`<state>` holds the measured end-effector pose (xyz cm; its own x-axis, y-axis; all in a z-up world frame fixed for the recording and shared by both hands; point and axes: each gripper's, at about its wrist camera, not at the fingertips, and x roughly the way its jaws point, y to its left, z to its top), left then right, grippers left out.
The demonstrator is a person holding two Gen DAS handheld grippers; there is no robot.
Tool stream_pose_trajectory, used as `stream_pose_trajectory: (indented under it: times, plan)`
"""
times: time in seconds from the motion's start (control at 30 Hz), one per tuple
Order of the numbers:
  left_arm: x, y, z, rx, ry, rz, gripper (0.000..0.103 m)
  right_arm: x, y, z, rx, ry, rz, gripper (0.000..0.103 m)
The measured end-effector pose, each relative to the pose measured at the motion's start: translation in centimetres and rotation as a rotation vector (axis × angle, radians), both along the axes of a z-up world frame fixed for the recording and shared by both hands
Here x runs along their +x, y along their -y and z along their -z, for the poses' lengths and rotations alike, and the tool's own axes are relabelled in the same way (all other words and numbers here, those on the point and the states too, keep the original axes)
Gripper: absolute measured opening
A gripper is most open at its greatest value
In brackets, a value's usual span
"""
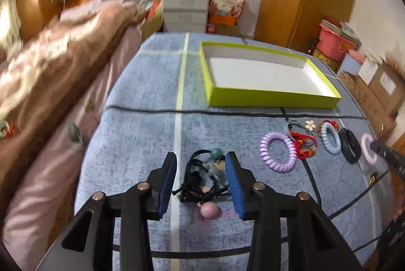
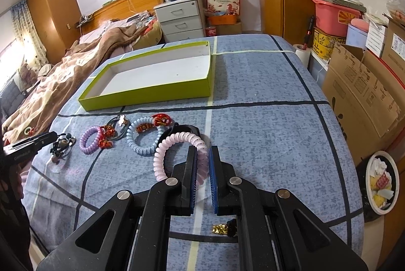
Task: Organize jewelry
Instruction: 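Lift the pink hair tie with the right gripper while the left gripper grasps the black hair tie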
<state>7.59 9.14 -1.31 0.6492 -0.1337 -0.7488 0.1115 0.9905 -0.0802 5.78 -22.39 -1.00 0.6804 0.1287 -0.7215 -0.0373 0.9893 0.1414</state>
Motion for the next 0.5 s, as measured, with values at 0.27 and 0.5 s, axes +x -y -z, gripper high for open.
stream_pose_trajectory:
  times: [0.27,0.5]
  plan:
    - [0.9,4.2,1.7,0.088,-0.051,0.122,0.042,0.1,-0.3,0.1,0.0,-0.005,-0.012,0.01]
    - [2.7,3.4,2.8,0.083,-0.092,0.076,0.041,0.3,-0.7,0.0,0.002,-0.003,-0.029,0.01]
